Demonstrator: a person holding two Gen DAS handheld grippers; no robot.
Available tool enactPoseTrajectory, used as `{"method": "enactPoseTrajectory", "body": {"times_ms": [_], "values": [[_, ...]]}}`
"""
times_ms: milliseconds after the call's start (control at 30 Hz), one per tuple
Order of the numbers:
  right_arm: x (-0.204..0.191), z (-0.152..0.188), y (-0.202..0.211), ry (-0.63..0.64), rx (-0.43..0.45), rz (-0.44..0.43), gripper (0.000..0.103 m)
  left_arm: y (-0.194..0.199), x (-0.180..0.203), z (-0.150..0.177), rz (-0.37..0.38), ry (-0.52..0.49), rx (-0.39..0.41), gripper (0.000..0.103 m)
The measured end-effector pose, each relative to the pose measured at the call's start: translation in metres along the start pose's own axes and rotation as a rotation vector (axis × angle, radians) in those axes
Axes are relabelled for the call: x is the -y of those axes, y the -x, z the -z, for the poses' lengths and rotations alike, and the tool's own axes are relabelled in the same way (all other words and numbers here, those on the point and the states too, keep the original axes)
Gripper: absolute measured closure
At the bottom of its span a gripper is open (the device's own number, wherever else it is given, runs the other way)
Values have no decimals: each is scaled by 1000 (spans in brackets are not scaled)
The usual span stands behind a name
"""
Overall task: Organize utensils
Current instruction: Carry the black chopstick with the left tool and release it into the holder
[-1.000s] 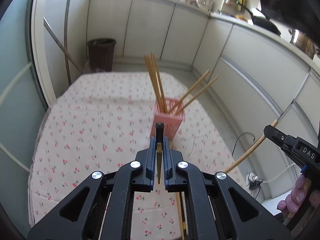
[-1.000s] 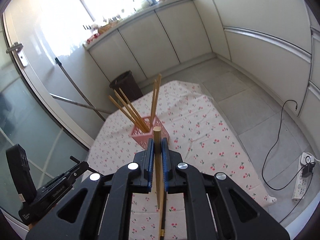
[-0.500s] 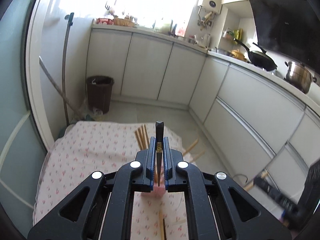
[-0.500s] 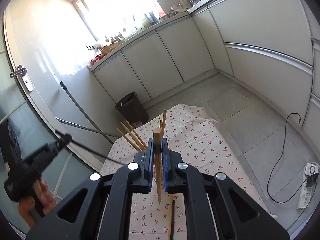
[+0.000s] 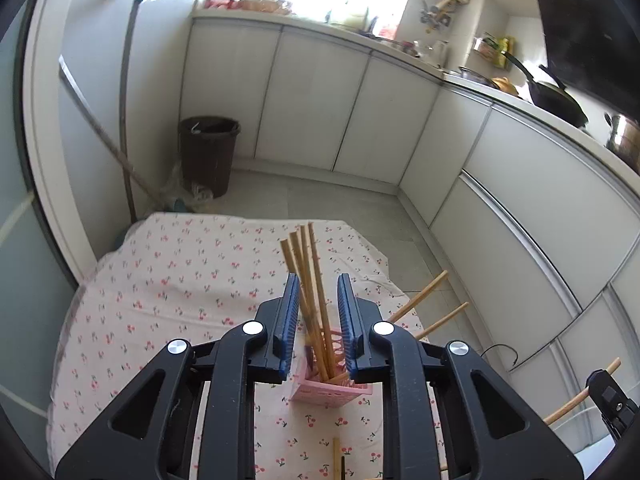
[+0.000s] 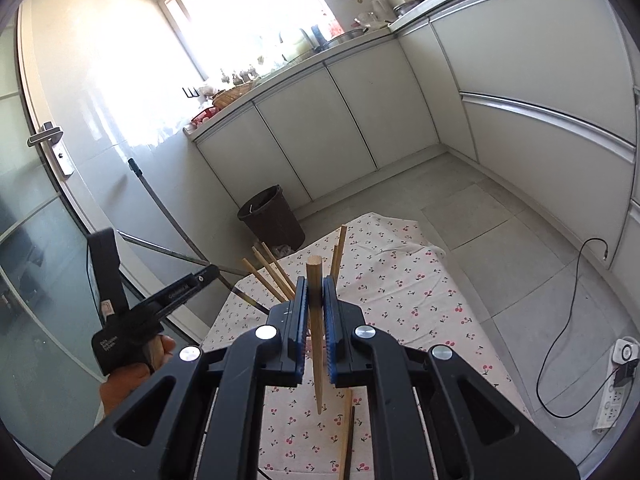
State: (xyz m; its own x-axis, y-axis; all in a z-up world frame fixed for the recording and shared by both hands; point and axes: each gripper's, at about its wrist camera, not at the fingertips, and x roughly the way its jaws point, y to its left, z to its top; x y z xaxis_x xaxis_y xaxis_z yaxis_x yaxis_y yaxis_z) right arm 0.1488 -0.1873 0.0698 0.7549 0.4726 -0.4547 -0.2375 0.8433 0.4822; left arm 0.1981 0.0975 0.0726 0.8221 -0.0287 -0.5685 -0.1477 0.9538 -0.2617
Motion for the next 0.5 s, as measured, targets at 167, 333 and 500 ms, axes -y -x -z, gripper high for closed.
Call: {"method": "enactPoseTrajectory", "body": {"times_ms": [167,333,500], "values": [[-3,-4,-2,-13,8,-4,95,11,-11,2,-4,35,-3,76],[-17,-17,-5,12,40,4,95,8,-28,15,-24,106,-77,72],[-38,-50,-10,51,149,19,95,-1,-45,32,-39,154,-176,72]]}}
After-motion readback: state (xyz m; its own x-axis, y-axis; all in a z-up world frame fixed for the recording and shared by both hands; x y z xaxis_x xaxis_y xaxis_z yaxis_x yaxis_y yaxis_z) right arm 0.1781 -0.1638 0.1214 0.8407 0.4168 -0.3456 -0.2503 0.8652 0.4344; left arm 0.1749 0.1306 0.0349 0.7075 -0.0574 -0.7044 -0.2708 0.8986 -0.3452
